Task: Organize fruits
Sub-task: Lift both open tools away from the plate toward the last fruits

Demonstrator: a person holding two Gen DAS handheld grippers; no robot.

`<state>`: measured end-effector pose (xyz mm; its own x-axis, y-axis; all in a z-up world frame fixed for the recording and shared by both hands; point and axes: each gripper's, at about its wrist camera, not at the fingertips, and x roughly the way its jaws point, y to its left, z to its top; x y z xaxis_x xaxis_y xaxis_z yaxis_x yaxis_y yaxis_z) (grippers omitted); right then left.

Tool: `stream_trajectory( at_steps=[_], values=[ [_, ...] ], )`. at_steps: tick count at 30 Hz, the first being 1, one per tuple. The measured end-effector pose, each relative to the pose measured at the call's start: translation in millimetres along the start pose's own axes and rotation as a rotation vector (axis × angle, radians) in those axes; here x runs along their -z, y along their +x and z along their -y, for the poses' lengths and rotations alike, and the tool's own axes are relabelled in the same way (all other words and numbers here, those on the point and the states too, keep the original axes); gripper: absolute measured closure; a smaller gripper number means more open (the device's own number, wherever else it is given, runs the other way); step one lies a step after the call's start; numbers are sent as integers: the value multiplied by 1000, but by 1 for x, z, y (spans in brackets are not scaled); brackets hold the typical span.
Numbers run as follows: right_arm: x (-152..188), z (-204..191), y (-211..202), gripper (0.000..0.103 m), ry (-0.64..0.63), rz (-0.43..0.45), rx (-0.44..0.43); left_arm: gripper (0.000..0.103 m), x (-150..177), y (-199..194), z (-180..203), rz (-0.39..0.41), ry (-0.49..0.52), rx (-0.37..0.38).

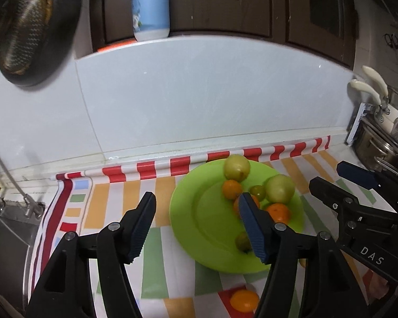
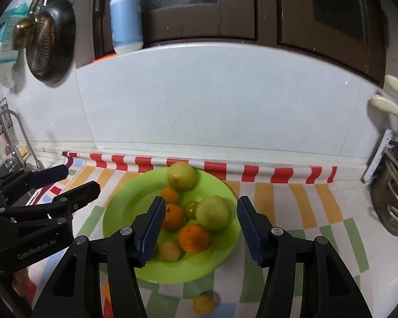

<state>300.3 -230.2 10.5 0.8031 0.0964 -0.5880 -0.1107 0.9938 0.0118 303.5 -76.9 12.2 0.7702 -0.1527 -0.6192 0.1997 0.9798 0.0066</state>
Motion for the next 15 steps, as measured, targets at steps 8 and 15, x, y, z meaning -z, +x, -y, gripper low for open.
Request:
stream_trajectory(
  at_steps=[8,15],
  values=[
    [14,1,-46,43,4,37,10,36,21,-41,0,27,-10,-3],
    [34,-4,-76,43,-7,67,37,36,45,-66,-1,26,-7,-20]
  ],
)
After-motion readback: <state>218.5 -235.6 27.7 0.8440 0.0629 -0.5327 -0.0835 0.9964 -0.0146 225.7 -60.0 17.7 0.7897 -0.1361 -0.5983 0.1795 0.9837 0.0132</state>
